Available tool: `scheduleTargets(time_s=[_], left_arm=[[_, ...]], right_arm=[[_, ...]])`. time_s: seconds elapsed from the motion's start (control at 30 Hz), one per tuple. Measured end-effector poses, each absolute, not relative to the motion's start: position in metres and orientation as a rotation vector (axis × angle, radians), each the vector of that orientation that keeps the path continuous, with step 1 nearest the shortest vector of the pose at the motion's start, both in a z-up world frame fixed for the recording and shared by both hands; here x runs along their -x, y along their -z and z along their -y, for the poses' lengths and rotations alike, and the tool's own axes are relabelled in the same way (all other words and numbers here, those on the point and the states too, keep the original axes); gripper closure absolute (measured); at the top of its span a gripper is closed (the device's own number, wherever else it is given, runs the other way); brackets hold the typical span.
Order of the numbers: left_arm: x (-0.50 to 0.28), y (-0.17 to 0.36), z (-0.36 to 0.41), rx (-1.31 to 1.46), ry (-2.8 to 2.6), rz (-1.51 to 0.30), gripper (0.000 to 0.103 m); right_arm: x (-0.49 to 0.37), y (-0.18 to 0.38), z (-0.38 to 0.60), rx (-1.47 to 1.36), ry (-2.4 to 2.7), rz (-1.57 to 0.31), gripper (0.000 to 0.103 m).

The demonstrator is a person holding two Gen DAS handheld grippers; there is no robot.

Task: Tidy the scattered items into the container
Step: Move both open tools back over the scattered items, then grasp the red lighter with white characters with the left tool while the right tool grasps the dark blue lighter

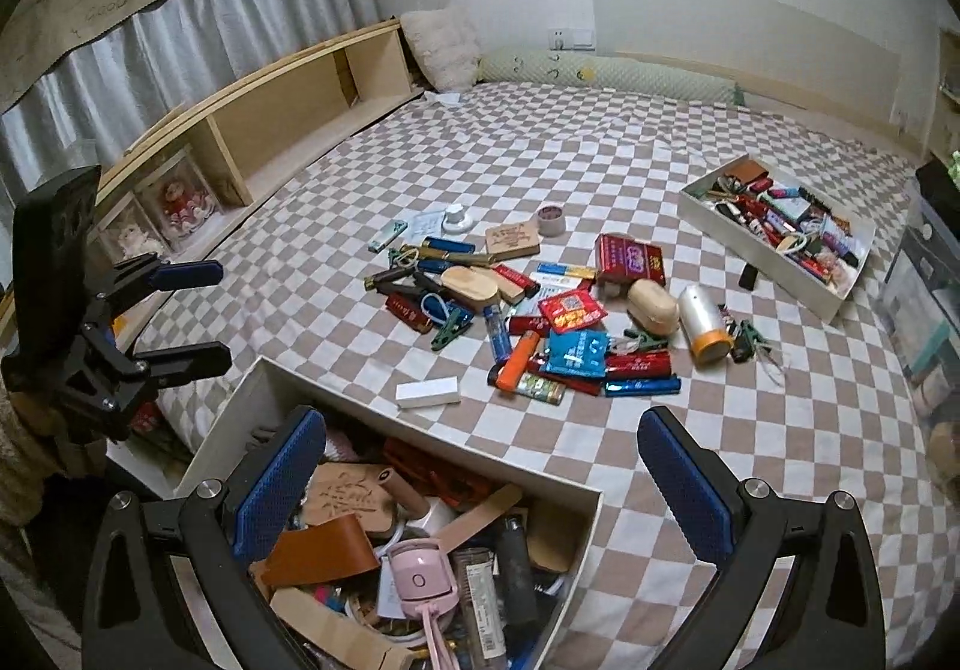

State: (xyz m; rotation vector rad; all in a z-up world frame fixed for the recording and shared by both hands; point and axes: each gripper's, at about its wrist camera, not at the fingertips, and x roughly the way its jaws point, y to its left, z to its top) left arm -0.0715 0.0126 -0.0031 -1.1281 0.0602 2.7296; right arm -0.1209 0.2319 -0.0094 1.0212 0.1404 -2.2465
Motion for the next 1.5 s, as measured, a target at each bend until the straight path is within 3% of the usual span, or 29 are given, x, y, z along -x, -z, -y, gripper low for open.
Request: scheduleTargets(time_s=[0.6, 0.9, 1.03, 1.5], left_arm=[[0.078, -0.020, 0.044, 1.012, -2.902, 0.022, 0.000], [0.122, 0.019, 0.097, 1.265, -2.827, 0.170, 0.000], [0.149, 0.047, 0.113, 1.407, -2.785, 0.189, 0.001], [0.216, 0.124, 0.110, 1.595, -2.647, 0.118, 0.001]], right_arm=[[0.174, 0.011, -0.276, -0.988, 2.469, 0.024, 0.000], [0.214, 0.042, -0.288, -1.104, 2.501, -0.041, 0.000], [0.239, 0.064, -0.294, -1.225, 2.453, 0.016, 0.000], [0.290, 0.163, -0.294, -1.487, 2.393, -0.051, 0.000]])
